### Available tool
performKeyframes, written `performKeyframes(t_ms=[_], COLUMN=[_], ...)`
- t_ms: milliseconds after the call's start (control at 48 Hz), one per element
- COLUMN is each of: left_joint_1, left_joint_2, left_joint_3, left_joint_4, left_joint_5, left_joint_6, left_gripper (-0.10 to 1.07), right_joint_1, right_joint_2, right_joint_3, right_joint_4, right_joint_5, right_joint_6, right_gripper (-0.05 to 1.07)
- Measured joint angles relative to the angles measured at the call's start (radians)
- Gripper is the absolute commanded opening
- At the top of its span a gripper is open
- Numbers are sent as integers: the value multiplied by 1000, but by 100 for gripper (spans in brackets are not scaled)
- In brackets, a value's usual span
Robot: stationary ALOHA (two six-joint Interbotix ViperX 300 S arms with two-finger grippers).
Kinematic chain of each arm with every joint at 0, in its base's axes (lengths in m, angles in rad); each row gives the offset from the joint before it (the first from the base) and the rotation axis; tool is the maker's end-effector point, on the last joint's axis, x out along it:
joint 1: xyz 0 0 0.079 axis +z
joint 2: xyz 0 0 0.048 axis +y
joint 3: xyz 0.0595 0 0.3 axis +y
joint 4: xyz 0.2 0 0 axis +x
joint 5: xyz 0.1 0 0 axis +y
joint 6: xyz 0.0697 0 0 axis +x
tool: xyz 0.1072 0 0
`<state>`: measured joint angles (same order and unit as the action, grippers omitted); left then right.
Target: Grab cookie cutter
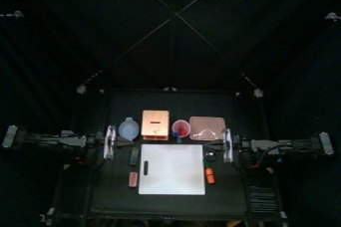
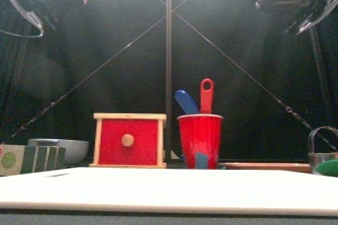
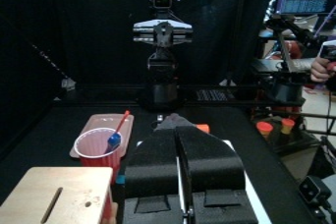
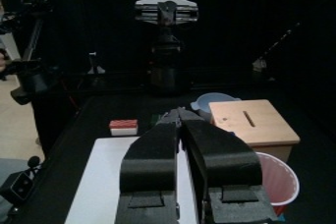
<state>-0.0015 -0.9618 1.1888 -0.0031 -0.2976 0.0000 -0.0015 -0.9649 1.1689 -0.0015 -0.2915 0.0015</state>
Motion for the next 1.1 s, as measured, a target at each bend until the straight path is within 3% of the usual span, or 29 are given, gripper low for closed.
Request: performKeyframes(t_ms=[125, 271, 354, 438, 604, 688, 771, 833, 1104], left_joint_1=[0, 0, 0, 0, 0, 0, 0, 0, 5], left_joint_2=[18, 38, 57, 72, 97, 101, 103, 103, 103], left_joint_3=[-14, -18, -18, -18, -18, -18, -18, -18, -20], left_joint_4=[0, 0, -2, -11, -46, -58, -61, -63, -69], left_joint_5=[6, 14, 17, 17, 17, 17, 17, 18, 17], left_joint_6=[0, 0, -2, -2, -3, -2, -2, -3, -2], left_gripper=[6, 7, 7, 7, 7, 7, 7, 7, 7], right_joint_1=[-11, -38, -57, -63, -60, -57, -51, -44, -26], right_joint_2=[43, 138, 215, 273, 311, 307, 291, 281, 285], right_joint_3=[9, 8, -15, -66, -193, -244, -265, -265, -210], right_joint_4=[0, 17, 41, 61, 63, 41, 15, -3, -41], right_joint_5=[23, 150, 295, 506, 900, 1026, 1083, 1104, 1097], right_joint_6=[2, 18, 35, 38, 34, 34, 34, 31, 31], right_gripper=[1, 3, 4, 4, 4, 5, 7, 13, 64])
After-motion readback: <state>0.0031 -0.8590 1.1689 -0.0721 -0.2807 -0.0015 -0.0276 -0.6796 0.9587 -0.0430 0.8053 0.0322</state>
